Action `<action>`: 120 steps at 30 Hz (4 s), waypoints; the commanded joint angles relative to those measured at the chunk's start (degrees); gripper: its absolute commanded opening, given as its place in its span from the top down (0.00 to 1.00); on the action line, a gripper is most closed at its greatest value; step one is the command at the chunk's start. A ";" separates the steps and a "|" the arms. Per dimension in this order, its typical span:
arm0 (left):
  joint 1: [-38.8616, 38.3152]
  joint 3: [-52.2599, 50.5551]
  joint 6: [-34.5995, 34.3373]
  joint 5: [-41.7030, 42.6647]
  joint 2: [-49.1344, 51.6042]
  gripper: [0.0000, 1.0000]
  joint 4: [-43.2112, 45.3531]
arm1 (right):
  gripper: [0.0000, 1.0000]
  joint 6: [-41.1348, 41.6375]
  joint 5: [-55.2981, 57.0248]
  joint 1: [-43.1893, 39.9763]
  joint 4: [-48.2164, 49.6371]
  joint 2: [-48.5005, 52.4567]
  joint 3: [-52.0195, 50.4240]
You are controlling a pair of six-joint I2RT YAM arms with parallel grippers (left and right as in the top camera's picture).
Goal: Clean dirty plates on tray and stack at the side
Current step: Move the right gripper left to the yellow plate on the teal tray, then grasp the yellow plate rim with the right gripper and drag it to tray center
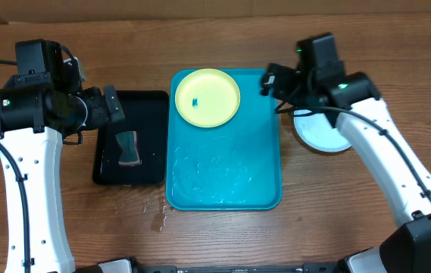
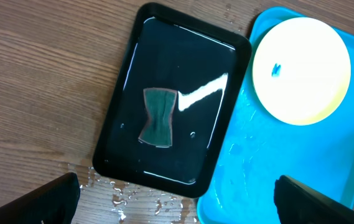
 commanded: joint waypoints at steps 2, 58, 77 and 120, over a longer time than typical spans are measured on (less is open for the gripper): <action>0.04 0.63 -0.15 -0.04 0.20 0.00 0.20 | 0.00 -0.22 7.54 3.28 2.32 -0.52 0.94; 0.04 0.63 -0.15 -0.04 0.20 0.00 0.20 | 0.54 -0.26 5.84 6.78 22.18 27.21 0.90; 0.04 0.63 -0.15 -0.04 0.20 0.00 0.20 | 0.96 -0.22 7.32 7.28 19.85 28.22 0.96; 0.04 0.63 -0.15 -0.04 0.20 0.00 0.20 | 0.52 11.98 5.86 13.00 -3.48 14.38 -11.47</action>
